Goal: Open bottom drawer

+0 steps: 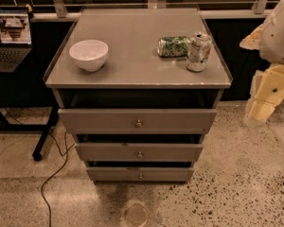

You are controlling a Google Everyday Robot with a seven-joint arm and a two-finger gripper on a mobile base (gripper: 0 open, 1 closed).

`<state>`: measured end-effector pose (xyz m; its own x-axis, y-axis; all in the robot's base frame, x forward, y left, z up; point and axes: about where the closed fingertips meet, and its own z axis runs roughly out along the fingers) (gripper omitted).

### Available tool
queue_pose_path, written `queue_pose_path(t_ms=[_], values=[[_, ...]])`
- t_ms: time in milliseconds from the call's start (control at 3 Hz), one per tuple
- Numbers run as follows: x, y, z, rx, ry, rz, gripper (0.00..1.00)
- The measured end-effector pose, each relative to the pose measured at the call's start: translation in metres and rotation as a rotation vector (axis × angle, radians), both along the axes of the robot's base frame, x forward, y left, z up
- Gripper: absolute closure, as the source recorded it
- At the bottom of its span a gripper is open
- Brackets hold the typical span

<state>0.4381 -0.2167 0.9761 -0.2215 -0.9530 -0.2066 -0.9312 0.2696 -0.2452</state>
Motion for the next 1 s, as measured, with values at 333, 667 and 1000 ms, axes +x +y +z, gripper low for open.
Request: queue_pose_path(t_ms=[333, 667, 1000], values=[[0.0, 0.0, 0.0, 0.0, 0.0, 0.0, 0.0], [0.0, 0.002, 0.0, 0.015, -0.011, -0.007, 0.0], [-0.003, 0.01, -0.019, 0.09, -0.017, -0.017, 0.0]])
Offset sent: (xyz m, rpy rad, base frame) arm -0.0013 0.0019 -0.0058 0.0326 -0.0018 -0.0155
